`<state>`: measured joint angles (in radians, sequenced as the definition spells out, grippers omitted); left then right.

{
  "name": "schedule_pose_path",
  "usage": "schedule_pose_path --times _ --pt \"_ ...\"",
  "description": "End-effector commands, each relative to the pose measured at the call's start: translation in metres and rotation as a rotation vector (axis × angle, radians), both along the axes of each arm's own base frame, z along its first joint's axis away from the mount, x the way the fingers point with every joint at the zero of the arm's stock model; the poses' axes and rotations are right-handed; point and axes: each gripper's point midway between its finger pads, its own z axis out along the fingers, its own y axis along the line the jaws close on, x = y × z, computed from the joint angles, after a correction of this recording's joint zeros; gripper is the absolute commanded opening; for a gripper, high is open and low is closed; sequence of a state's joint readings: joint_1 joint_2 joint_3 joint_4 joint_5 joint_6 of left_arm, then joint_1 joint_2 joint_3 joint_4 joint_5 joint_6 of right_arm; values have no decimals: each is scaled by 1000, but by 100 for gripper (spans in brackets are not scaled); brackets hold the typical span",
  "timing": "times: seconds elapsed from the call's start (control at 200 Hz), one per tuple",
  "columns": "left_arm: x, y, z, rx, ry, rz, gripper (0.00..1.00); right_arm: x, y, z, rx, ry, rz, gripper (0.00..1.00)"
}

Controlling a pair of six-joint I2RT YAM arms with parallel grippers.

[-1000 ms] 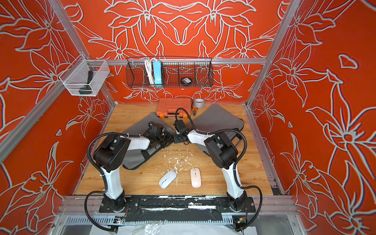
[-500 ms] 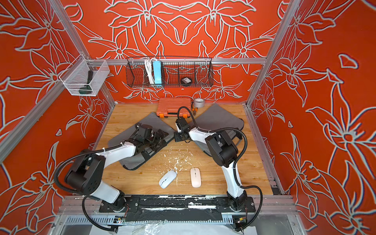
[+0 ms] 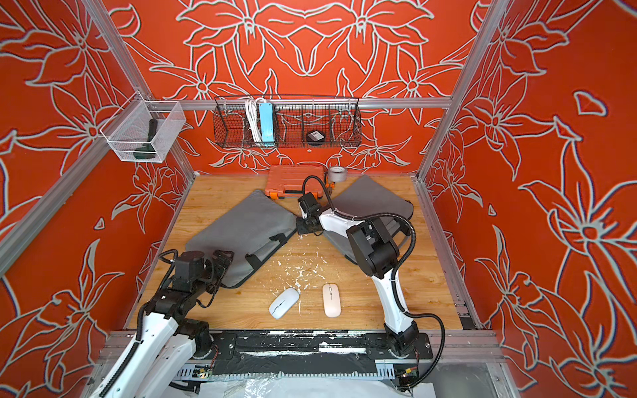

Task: Put the mouse into the laptop bag
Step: Unzip the zipper on the zippered laptop bag.

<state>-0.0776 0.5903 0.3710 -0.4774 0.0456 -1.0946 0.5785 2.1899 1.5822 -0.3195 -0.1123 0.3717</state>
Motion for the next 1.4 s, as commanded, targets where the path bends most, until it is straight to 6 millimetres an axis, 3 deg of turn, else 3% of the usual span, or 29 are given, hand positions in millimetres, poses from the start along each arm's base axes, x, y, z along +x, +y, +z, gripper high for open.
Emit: schedule_pose_path --times 0.0,0.095,0.215,0.39,0.495,0.621,0.811,1.021,1.191,1.256,1.346,1.396 --pt "-29 2 -54 23 181 -35 98 -3 -23 -17 -83 53 -52 0" --pt "-29 -6 -76 -33 191 -48 98 -7 -22 -17 -67 60 -45 0" --pt "-17 -12 -80 -85 121 -39 97 -16 -15 -15 -61 58 -21 0" --pt "-3 -12 -72 -111 56 -15 47 -38 3 -9 -51 47 29 0" --pt "0 -15 -71 -128 47 -19 25 -58 19 -3 -58 31 67 0" --pt "5 -17 -68 -130 50 -30 17 -92 40 3 -54 18 117 0" --pt "10 -20 -67 -156 43 -30 10 -158 93 14 -28 -20 251 0" --pt "12 -16 -62 -132 50 -19 11 -225 155 17 -15 -24 410 0" --pt "13 -12 -59 -108 58 -13 15 -258 171 12 -5 -17 458 0" --pt "15 -9 -56 -106 61 -11 26 -266 172 10 -6 -21 471 0" --pt "16 -3 -53 -102 69 -9 59 -273 171 5 7 -11 479 0" --pt "16 5 -52 -96 80 5 70 -271 166 3 -7 -17 463 0"
